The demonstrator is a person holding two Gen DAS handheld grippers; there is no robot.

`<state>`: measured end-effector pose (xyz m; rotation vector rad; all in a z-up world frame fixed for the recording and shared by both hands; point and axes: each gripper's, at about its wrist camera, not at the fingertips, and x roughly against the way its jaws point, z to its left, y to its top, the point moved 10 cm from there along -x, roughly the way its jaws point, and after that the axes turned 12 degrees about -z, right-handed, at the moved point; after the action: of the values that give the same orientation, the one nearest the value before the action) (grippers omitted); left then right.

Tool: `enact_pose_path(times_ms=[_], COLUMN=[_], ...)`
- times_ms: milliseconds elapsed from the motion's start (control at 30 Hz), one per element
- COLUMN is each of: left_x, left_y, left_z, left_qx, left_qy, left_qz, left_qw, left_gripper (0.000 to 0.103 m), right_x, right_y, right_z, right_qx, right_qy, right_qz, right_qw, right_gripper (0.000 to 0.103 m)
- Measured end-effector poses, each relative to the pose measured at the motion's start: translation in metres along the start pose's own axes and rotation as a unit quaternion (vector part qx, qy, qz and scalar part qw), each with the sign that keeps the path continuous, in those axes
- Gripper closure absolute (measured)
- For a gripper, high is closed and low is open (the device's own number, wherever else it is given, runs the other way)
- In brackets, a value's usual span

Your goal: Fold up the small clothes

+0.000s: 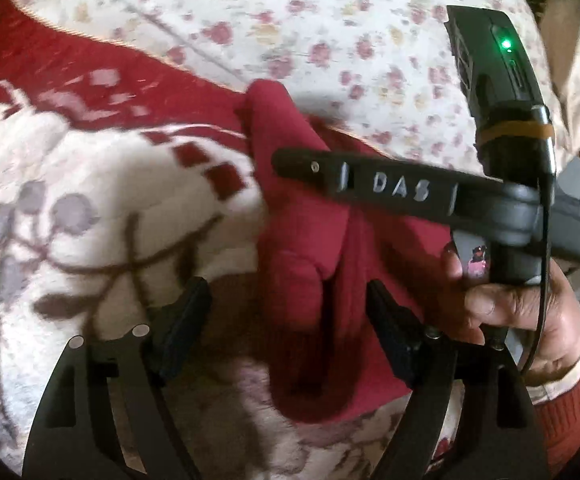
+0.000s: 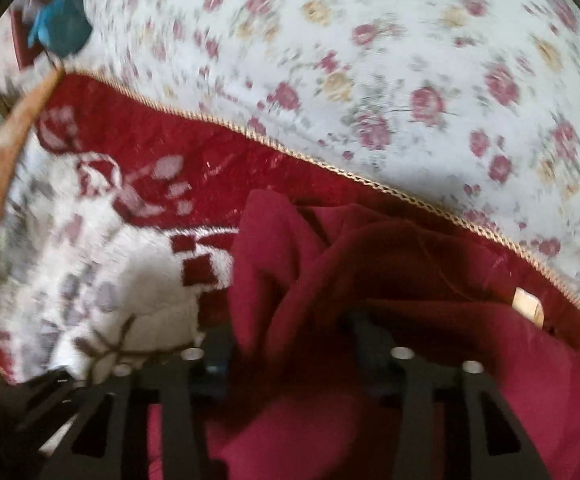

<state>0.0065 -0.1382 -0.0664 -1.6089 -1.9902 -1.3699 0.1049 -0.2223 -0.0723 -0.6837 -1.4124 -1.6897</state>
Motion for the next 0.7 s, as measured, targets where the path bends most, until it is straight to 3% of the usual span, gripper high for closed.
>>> enact_pose_path(times_ms=[33,67,100,200,333,500,700], left_x=[-0.002,-0.004,-0.007,-0.003,0.016,0.032,0.020], left_y=[-0.002,-0.003,-0.006,-0.007,0.005,0.010,-0.010], left_z=[-0.007,-0.014,-0.022,-0.037,-0.059,-0.125,-0.236], left_qx=[-0.008,-0.019,-0.036,-0.081,-0.076,-0.145,-0.263], left_qy=[-0.009,-0.017,-0.020,0.000,-0.025,-0.058,-0.080], left_qz=[0.002,0.007,0.013,-0.004,-0.029,-0.032,-0.007], left_qw=[0.9999,0.9996,0.9991,0.9967,0.9964,0.9872,0.9614], left_gripper=[0.031,0.050,0.060,0.078,0.085,0.085,0.085], right_x=[0.004,0.007,0.010,0.019,0.054,0.120,0.199], right_y=[0.000,0.000,0.000,-0.001,0.004,0.018,0.006], right_z=[-0.001,-0.003,-0.004,0.001,-0.002,-0.022,-0.080], right_qx=[-0.013,-0.024,-0.031,-0.045,-0.061,-0.076,-0.103], right_qy=[0.009,0.018,0.027,0.040,0.053,0.076,0.063], right_qz=[-0.004,-0.009,-0.014,-0.032,-0.071,-0.114,-0.161], right_qw=[1.000,1.000,0.999,0.998,0.994,0.988,0.980], right_gripper=[0.067,0.071,0.074,0.081,0.086,0.086,0.086])
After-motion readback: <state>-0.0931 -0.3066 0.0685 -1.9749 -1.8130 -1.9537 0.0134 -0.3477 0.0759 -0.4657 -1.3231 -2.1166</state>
